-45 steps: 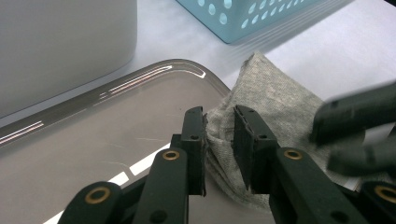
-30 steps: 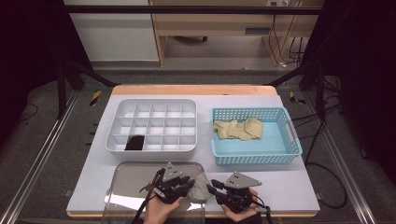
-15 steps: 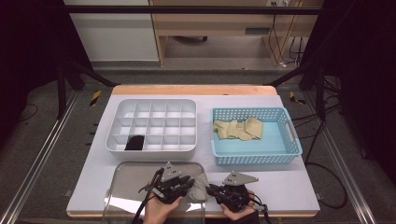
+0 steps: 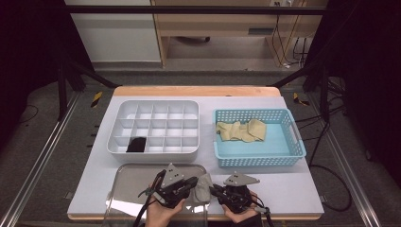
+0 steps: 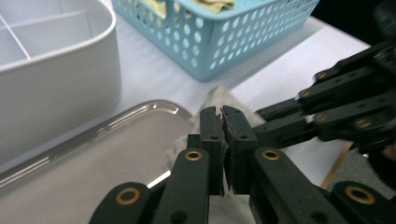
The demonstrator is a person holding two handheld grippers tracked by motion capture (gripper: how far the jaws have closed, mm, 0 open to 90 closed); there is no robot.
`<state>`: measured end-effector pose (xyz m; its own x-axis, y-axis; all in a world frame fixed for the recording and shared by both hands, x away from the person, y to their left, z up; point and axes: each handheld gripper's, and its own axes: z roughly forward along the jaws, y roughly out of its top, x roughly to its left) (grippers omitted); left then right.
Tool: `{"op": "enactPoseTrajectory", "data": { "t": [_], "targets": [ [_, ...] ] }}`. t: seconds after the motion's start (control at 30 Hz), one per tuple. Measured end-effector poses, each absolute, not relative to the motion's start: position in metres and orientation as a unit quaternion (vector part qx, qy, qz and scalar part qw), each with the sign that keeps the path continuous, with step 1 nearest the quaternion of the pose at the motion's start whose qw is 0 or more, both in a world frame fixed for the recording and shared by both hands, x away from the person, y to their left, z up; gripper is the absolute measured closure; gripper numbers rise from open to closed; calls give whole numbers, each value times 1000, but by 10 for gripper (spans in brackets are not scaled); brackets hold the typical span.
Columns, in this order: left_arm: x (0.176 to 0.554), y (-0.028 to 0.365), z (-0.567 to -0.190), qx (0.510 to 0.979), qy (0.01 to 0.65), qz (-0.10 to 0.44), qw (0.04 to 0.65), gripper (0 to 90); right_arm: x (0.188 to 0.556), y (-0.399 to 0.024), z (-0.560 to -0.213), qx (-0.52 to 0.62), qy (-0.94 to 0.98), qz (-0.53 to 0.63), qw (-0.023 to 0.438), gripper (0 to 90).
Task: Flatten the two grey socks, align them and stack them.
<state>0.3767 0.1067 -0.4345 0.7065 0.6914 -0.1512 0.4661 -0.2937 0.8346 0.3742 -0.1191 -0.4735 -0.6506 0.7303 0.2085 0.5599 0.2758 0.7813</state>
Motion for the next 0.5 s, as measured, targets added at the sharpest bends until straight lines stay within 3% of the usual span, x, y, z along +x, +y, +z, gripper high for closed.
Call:
{"op": "enactPoseTrajectory", "data": {
  "t": [0.13,0.27,0.5],
  "targets": [
    [375,95,-436,806,352,116,462,891,374,-118,-473,408,792,443,98,821],
    [383,83,-457,826,370,109,412,894,373,-119,-472,408,790,446,101,821],
    [389,83,-465,820,387,98,409,895,367,-114,-467,353,800,470,122,823]
  ]
}}
